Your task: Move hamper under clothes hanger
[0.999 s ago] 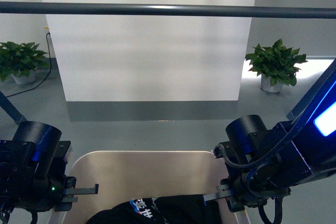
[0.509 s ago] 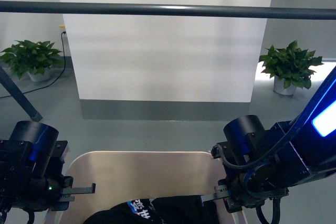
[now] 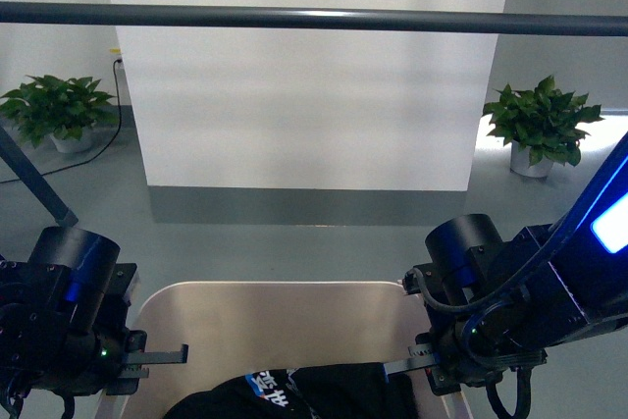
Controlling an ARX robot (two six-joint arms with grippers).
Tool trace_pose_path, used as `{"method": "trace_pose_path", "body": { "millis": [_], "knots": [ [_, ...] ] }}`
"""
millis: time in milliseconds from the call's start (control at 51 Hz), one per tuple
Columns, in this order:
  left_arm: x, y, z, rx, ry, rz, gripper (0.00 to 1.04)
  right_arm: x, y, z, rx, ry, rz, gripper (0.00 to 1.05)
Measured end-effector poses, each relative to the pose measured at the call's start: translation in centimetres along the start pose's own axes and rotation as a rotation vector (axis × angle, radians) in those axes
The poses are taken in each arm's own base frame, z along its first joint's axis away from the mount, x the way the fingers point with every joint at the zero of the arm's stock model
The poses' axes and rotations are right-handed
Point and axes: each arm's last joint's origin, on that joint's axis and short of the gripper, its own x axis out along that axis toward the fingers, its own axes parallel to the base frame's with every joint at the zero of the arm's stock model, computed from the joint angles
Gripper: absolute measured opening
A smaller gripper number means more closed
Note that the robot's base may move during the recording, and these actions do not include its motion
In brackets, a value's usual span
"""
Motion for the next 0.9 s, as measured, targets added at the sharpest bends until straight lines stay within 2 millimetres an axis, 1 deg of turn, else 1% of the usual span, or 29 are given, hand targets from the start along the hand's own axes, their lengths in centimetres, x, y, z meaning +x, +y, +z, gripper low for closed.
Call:
{"method": "trace_pose_path", "body": {
  "millis": [118, 176, 235, 294, 392, 607, 901],
  "knots": [
    [0.0, 0.0, 0.0, -0.001, 0.0, 0.0, 0.04, 0.0, 0.0, 0.0, 0.0, 0.0, 0.0, 0.03],
    [0.0, 0.0, 0.0, -0.008, -0.024, -0.034, 0.04, 0.0, 0.0, 0.0, 0.012, -0.004, 0.005, 0.03],
    [-0.1, -0.1, 0.1, -0.014, -0.076, -0.066, 0.04, 0.1, 0.0, -0.2, 0.083, -0.056, 0.022, 0.03],
    [-0.1, 0.0, 0.2, -0.016, -0.086, -0.069, 0.04, 0.2, -0.1, -0.2, 0.156, -0.069, 0.034, 0.03],
    [-0.1, 0.1, 0.2, -0.016, -0.082, -0.067, 0.04, 0.2, -0.1, -0.2, 0.203, -0.066, 0.042, 0.03],
    [0.0, 0.1, 0.0, -0.013, -0.054, -0.06, 0.04, 0.2, 0.0, -0.3, 0.217, -0.042, 0.051, 0.03],
    [0.3, 0.1, -0.3, -0.013, -0.043, -0.053, 0.04, 1.0, 0.2, -0.4, 0.22, -0.022, 0.052, 0.03]
  ]
}}
